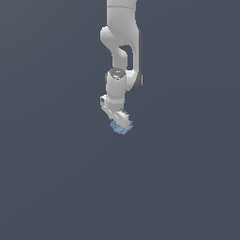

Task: Pick up the object and move it to a goal position.

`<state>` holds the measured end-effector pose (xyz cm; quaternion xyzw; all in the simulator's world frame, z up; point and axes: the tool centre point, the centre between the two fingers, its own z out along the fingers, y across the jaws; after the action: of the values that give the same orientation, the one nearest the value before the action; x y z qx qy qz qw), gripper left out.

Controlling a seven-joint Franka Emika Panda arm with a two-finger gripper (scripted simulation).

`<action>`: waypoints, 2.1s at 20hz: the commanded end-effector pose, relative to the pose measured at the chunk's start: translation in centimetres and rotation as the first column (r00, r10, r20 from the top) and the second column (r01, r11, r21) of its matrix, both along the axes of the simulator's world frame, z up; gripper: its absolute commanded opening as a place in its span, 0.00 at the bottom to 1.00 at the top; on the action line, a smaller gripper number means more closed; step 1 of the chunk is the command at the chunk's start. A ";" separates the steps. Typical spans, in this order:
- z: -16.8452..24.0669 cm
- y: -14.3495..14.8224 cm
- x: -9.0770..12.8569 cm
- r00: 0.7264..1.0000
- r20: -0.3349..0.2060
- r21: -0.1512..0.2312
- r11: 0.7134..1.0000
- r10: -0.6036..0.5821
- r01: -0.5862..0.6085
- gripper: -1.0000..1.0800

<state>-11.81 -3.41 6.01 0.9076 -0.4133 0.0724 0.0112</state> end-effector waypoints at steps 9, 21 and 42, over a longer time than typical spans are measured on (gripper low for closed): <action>3.0 0.2 -0.2 1.000 -0.001 0.001 1.000 0.000 0.000 0.00; 12.1 0.5 -0.7 1.000 -0.002 -0.001 1.000 -0.001 0.001 0.00; 30.9 1.3 -1.4 1.000 -0.003 0.000 1.000 0.000 0.000 0.00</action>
<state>-13.15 -2.14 35.62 0.9077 -0.4133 0.0718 0.0118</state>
